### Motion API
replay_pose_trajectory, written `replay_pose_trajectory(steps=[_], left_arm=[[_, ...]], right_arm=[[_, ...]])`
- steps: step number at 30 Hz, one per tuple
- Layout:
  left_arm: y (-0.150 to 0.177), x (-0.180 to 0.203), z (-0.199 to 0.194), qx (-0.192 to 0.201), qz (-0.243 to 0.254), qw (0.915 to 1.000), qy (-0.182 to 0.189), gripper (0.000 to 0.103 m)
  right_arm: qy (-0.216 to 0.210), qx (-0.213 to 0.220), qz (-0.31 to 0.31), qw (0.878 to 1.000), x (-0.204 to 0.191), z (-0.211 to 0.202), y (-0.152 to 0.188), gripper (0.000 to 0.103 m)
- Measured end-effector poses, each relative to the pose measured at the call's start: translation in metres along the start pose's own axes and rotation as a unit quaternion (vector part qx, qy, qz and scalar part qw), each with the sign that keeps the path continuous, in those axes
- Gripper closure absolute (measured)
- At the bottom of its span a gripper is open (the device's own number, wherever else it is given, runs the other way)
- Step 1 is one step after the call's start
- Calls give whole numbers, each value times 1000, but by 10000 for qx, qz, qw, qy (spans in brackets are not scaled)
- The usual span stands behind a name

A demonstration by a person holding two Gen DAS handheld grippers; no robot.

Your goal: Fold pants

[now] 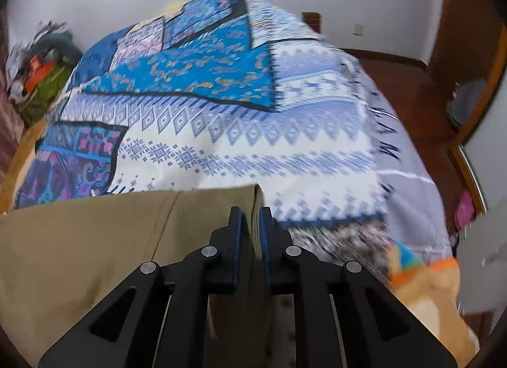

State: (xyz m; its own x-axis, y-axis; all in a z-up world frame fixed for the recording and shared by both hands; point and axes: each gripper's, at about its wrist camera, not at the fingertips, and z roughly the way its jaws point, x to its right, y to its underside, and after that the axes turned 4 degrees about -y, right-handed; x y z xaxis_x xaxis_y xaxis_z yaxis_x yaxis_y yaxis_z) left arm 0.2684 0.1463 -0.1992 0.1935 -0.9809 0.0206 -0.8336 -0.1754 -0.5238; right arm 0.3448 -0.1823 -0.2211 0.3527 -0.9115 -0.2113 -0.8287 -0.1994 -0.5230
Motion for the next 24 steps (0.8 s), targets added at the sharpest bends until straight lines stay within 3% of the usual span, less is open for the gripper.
replay_pose_trajectory(steps=[3, 6, 11, 13, 19, 21, 24], left_arm=[[-4, -6, -21, 203, 17, 9998, -75, 30], [-5, -6, -37, 387, 142, 9991, -90, 24], [1, 14, -46, 396, 615, 9971, 197, 19], [6, 26, -44, 347, 860, 9955, 208, 18], [24, 41, -30, 116, 1231, 9920, 254, 15], [29, 40, -20, -28, 1196, 9923, 313, 14], [38, 40, -3, -298, 1243, 9914, 264, 14]], right_arm=[[-79, 54, 180, 9998, 5, -29, 8, 89], [-251, 131, 24, 9996, -9, -59, 9, 73], [-647, 523, -675, 9942, -68, -105, 5, 34], [-906, 673, -859, 9899, -97, -115, 4, 25], [-1730, 275, -1273, 9763, -161, -98, 7, 22], [-1655, 21, -1463, 9753, -176, -79, 11, 22], [-1555, -723, -1600, 9721, -186, -42, 22, 22]])
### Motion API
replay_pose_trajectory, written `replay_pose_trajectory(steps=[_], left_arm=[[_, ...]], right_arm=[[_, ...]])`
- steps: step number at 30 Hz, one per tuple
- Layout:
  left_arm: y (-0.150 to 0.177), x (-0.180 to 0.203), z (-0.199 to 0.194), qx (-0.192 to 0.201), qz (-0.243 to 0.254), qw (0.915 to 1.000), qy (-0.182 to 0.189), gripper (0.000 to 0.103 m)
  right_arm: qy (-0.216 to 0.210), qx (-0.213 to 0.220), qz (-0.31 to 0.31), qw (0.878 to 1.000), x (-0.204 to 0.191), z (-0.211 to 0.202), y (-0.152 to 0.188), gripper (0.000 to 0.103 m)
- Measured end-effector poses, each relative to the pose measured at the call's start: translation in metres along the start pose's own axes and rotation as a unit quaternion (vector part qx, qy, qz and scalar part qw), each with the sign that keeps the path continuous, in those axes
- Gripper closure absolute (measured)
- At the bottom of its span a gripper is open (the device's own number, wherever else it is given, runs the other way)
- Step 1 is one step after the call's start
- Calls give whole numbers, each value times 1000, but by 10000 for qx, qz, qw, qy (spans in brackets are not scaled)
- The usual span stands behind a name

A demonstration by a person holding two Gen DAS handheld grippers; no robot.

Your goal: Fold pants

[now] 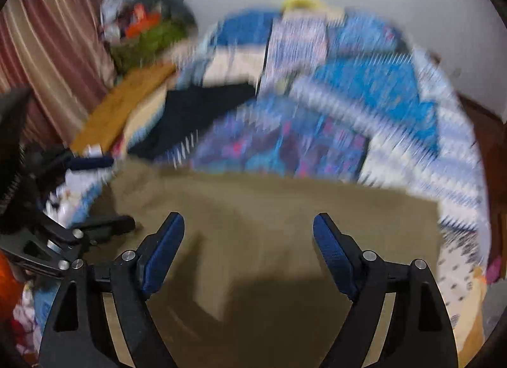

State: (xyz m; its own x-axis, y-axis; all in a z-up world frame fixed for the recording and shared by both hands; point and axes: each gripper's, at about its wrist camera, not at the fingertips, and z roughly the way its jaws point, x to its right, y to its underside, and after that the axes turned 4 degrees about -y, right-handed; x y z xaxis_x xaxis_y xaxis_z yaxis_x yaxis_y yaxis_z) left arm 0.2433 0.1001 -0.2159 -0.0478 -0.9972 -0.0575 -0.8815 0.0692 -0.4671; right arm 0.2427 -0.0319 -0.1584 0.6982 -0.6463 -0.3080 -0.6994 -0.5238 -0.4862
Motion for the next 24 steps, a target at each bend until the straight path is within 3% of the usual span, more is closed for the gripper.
replay_pose_trajectory(steps=[2, 12, 17, 24], left_arm=[[9, 2, 10, -55, 90, 9999, -130, 4], [34, -5, -10, 220, -9, 9993, -301, 1], [49, -3, -22, 289, 38, 9987, -421, 1], [68, -1, -35, 310, -15, 9985, -441, 1]], right_arm=[[-57, -527, -9, 9986, 2, 22, 10, 20], [-29, -267, 135, 9995, 1, -15, 54, 17], [354, -155, 97, 9992, -6, -30, 79, 17], [487, 63, 324, 9983, -5, -54, 116, 15]])
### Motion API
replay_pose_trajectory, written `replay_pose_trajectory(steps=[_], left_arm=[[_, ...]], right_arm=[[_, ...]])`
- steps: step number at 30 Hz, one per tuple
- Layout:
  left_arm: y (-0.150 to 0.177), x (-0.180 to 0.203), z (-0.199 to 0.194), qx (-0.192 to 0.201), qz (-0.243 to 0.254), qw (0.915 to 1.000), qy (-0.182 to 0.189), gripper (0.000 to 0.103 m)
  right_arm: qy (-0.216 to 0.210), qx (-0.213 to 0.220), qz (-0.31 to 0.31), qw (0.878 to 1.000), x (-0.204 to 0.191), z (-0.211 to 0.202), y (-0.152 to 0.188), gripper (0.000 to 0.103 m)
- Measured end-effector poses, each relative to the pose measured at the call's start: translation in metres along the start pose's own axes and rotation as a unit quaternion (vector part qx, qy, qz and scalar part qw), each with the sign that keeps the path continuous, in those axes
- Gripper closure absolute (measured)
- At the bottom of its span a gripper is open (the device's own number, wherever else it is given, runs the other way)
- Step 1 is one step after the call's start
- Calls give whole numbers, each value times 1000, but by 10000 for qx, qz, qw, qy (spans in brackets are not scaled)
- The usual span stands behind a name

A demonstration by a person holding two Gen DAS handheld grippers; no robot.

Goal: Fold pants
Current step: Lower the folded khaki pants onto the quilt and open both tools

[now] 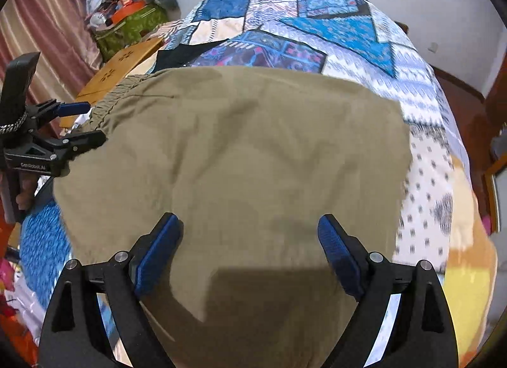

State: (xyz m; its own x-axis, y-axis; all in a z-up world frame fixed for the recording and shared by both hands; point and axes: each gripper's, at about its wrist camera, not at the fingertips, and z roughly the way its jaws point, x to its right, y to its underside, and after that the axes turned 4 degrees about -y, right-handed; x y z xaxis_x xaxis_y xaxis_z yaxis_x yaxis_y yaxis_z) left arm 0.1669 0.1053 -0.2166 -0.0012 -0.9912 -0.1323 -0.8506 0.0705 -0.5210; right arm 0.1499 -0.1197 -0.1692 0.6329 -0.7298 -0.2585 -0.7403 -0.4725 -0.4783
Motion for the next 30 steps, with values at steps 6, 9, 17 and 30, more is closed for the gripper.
replay_pose_trajectory(steps=[6, 9, 17, 30], left_arm=[[11, -1, -10, 101, -214, 9997, -109, 1], [14, -2, -16, 144, -306, 9993, -124, 1], [17, -20, -43, 58, -1053, 9940, 298, 2], [55, -19, -36, -692, -2165, 9636, 1408, 2]], right_arm=[[64, 219, 304, 9993, 5, -16, 24, 14], [43, 227, 404, 9989, 7, -20, 29, 14], [359, 729, 332, 9961, -6, -46, 29, 14], [187, 740, -343, 9965, -48, -8, 19, 14]])
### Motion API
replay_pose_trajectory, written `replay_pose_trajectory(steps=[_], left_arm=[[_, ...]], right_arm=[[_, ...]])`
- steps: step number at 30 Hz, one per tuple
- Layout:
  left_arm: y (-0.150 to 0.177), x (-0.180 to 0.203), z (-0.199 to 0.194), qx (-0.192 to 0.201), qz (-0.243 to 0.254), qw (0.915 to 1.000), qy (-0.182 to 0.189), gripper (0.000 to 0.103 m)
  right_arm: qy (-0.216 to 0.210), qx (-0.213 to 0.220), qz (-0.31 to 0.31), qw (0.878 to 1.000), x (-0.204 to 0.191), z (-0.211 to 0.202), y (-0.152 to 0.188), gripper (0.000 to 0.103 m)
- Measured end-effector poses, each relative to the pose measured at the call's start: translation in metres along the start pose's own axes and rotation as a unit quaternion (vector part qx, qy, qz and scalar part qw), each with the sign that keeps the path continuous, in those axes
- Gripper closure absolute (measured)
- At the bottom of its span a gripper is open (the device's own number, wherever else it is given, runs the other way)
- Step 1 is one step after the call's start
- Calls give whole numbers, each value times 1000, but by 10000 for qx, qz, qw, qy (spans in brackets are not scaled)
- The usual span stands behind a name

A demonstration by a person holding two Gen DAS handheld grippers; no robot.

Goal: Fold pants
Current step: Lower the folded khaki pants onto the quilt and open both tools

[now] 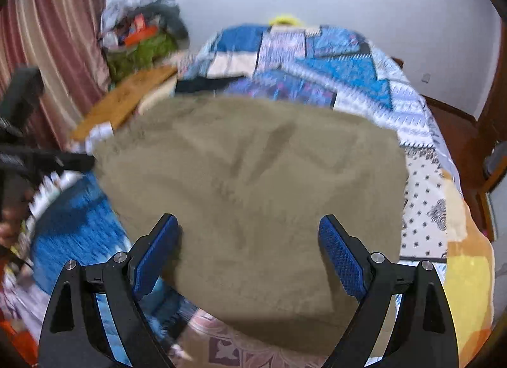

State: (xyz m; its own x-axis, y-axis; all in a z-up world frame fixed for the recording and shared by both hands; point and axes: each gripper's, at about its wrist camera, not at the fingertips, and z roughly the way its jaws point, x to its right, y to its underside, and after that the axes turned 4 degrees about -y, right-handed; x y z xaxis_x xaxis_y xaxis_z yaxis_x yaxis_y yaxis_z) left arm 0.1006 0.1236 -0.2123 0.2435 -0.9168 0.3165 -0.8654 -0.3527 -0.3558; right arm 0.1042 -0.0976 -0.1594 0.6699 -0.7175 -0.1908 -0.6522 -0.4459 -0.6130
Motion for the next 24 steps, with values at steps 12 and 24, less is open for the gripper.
replay_pose_trajectory(steps=[12, 24], left_arm=[[-3, -6, 20, -364, -801, 9905, 1060, 1], [-29, -9, 25, -347, -1609, 9786, 1236, 14]], right_arm=[[-303, 106, 247, 9992, 8, 3, 11, 13], [-352, 198, 330, 9986, 9, 3, 13, 13]])
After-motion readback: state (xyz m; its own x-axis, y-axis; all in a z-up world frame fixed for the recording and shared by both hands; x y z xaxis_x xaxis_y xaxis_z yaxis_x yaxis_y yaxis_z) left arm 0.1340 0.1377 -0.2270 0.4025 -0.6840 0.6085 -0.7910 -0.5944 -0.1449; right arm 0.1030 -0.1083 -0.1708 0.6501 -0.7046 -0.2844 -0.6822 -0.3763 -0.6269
